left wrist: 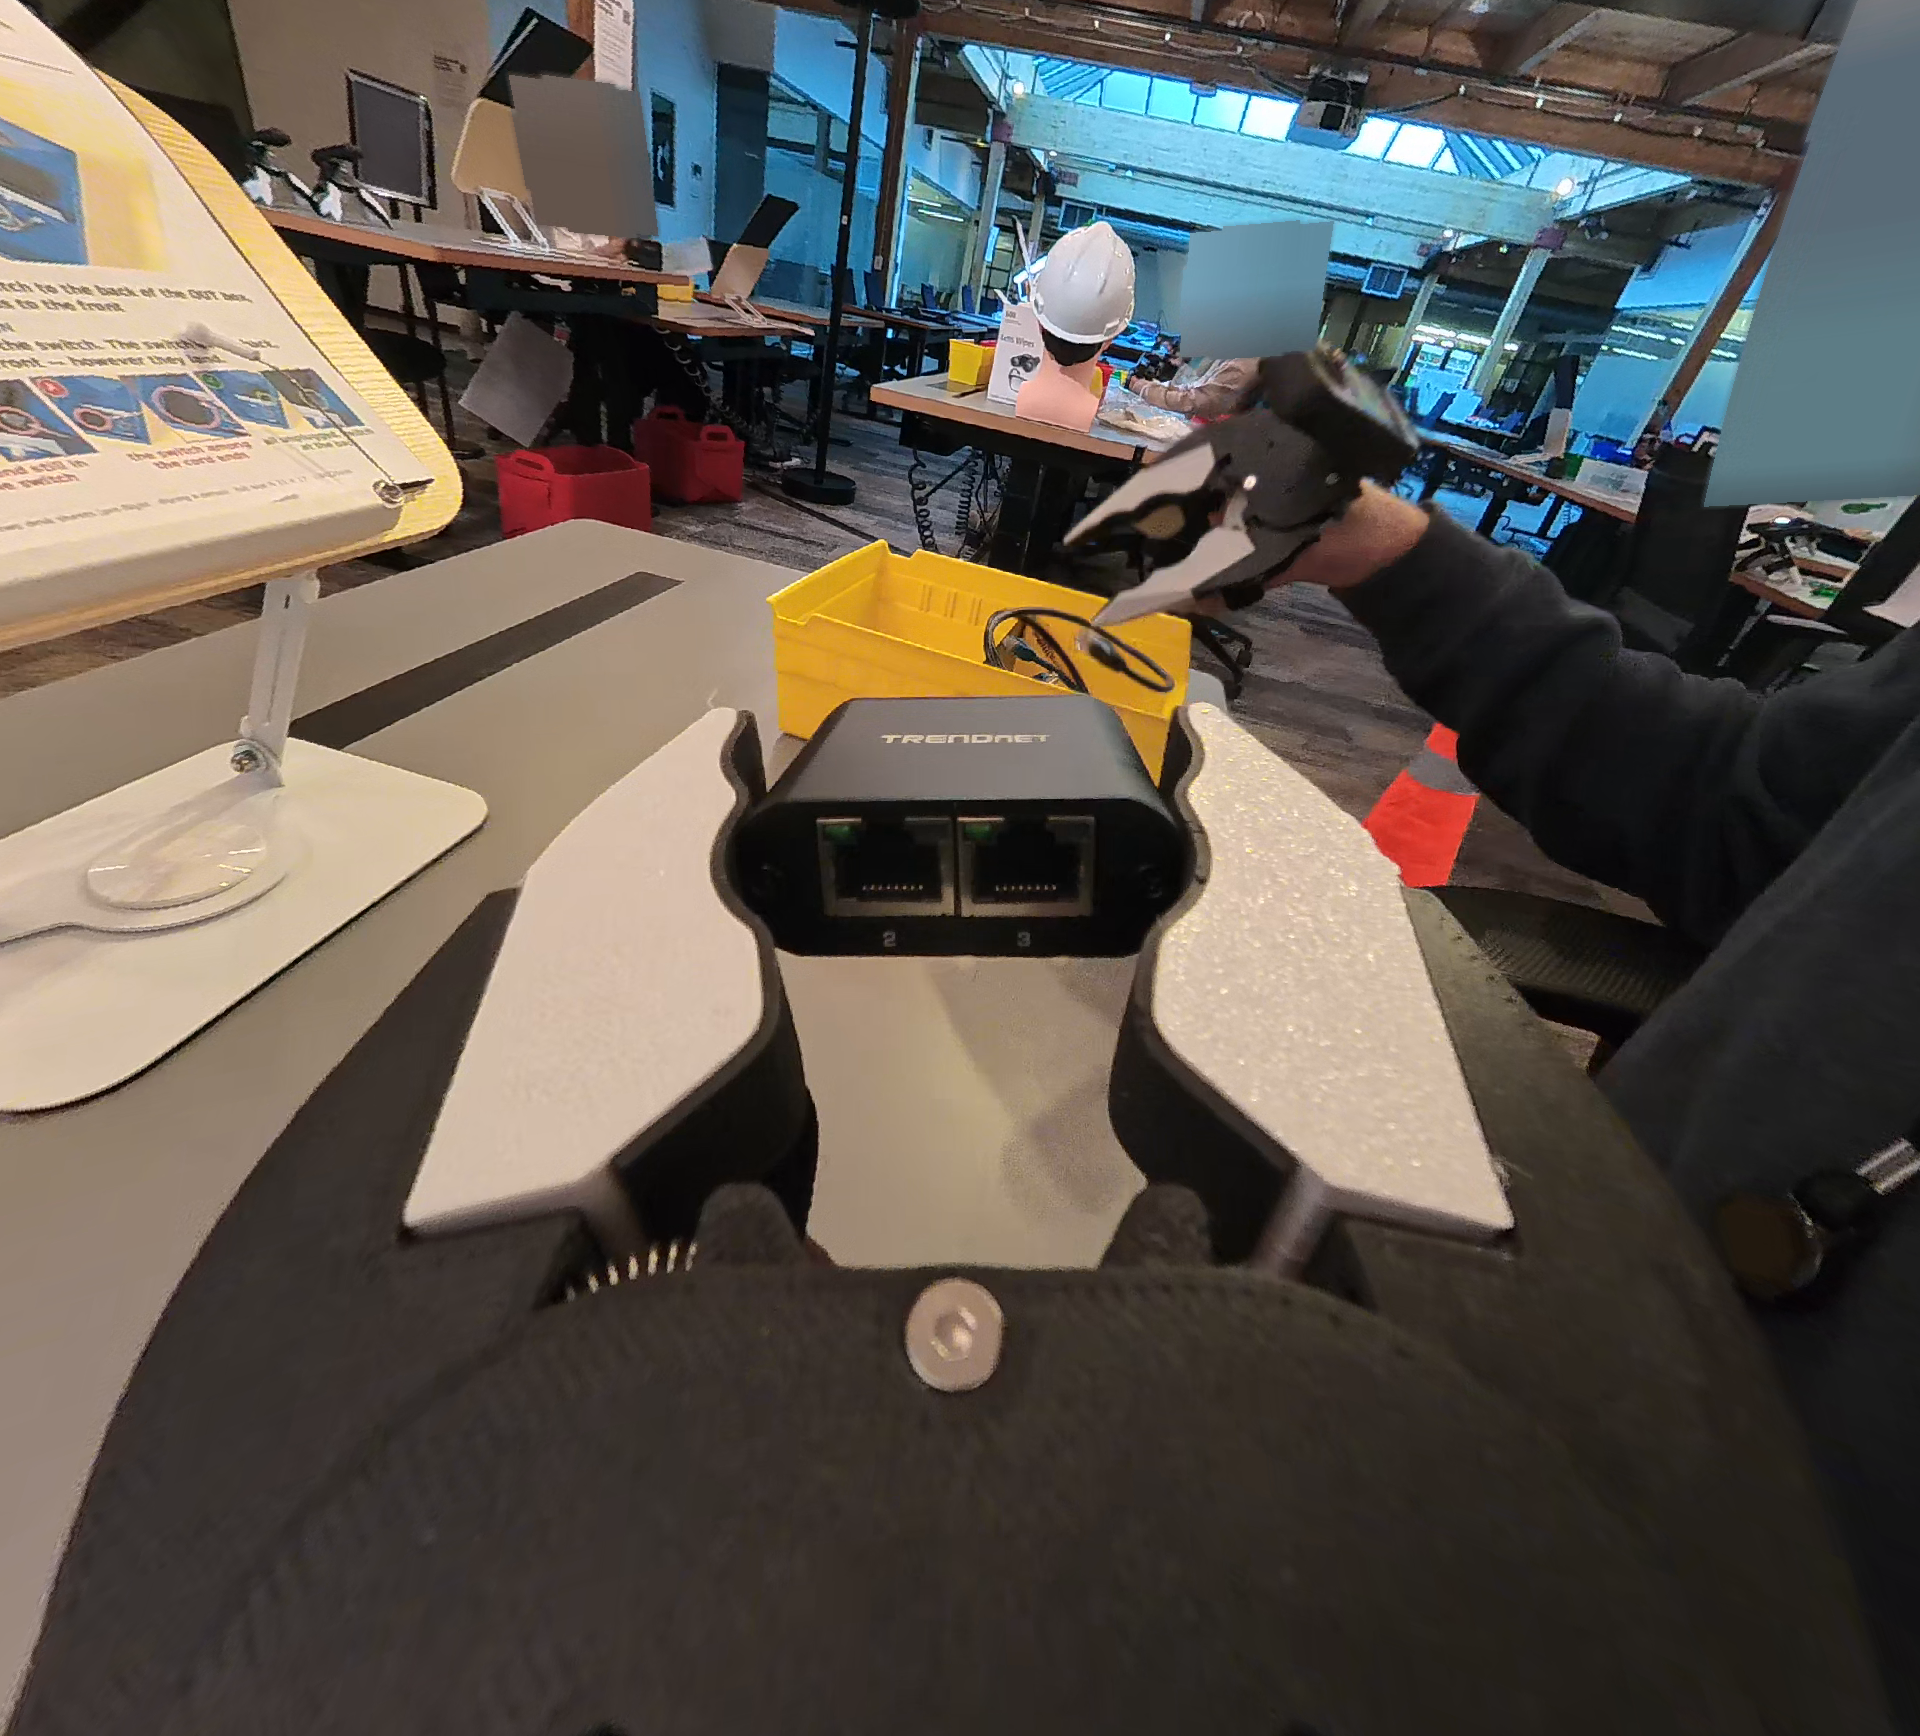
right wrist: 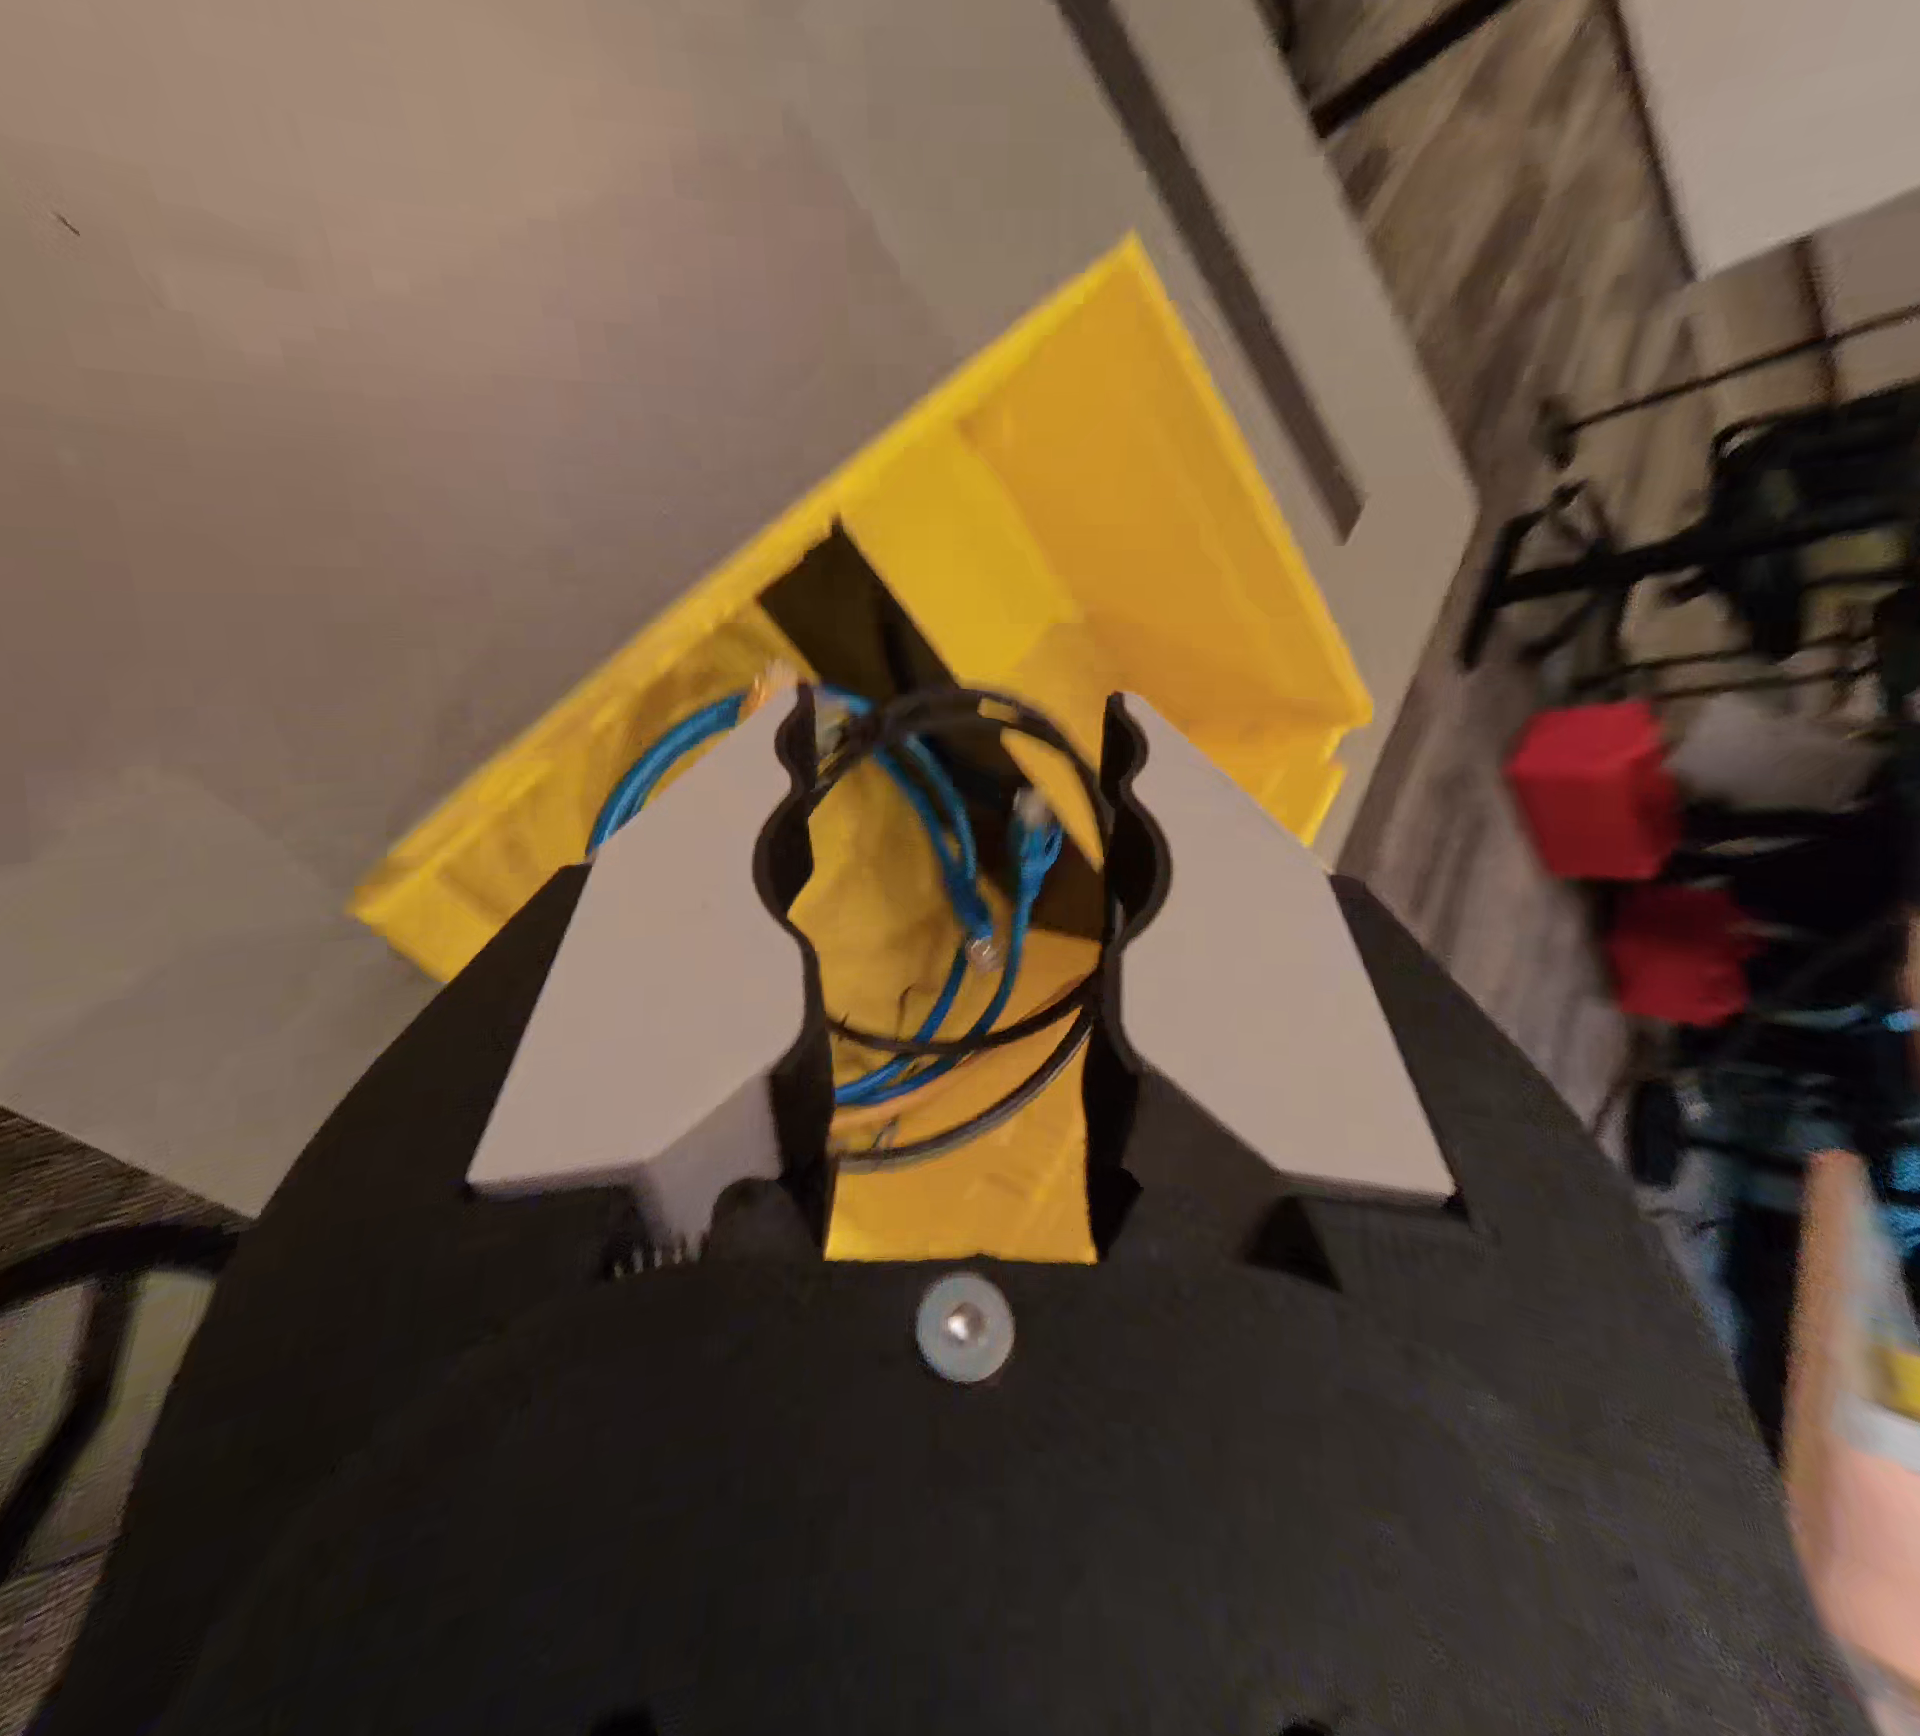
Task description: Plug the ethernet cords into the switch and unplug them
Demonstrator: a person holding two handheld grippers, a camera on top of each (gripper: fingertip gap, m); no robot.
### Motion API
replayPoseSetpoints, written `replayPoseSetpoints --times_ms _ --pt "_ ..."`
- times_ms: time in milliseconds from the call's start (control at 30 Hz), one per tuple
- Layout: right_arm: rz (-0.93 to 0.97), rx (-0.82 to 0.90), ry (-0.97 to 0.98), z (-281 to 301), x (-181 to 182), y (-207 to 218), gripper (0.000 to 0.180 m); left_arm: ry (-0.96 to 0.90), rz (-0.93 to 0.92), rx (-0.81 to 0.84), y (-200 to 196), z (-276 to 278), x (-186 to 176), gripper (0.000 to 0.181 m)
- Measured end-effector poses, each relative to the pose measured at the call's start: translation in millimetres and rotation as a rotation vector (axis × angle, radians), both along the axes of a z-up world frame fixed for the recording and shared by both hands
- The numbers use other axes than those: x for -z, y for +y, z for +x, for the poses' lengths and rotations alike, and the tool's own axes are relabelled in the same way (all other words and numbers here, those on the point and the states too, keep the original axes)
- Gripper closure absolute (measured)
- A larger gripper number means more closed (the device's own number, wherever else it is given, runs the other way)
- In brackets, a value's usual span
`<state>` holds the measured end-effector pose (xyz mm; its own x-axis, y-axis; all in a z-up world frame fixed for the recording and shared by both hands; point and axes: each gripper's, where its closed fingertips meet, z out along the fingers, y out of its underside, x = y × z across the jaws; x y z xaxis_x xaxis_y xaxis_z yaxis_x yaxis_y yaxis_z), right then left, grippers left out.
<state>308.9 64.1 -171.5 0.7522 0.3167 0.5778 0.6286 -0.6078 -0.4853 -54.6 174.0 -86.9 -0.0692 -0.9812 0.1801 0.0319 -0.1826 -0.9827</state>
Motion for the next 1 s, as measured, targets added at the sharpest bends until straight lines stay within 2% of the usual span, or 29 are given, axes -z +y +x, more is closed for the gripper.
replayPoseSetpoints --times_ms 100,233,333,467,600,700,833,900,1000 --pt "0.098 -0.144 -0.107 -50 -42 25 0.126 0.001 -0.008 0.015 -4 5 1 0.108" --pt "0.296 -0.541 -0.101 -186 -86 56 0.131 -0.004 -0.028 0.046 -14 11 3 0.108" --pt "0.416 -0.819 -0.229 -280 -93 68 0.131 -0.055 -0.098 0.082 -21 15 -4 0.108" --pt "0.525 -1.016 -0.389 -350 -82 85 0.124 -0.103 -0.143 0.113 -31 16 -16 0.108" --pt "0.650 -1.077 -0.389 -384 -90 92 0.130 -0.111 -0.135 0.137 -40 14 -24 0.108" --pt "0.724 -1.065 -0.435 -386 -102 95 0.154 -0.118 -0.169 0.163 -40 13 -25 0.108" --pt "0.764 -1.072 -0.389 -390 -107 91 0.152 -0.129 -0.195 0.208 -45 13 -29 0.108" --pt "0.784 -1.090 -0.429 -391 -107 87 0.153 -0.131 -0.198 0.230 -49 12 -30 0.108" --pt "0.750 -1.101 -0.414 -389 -106 85 0.155 -0.136 -0.207 0.234 -50 14 -29 0.108"
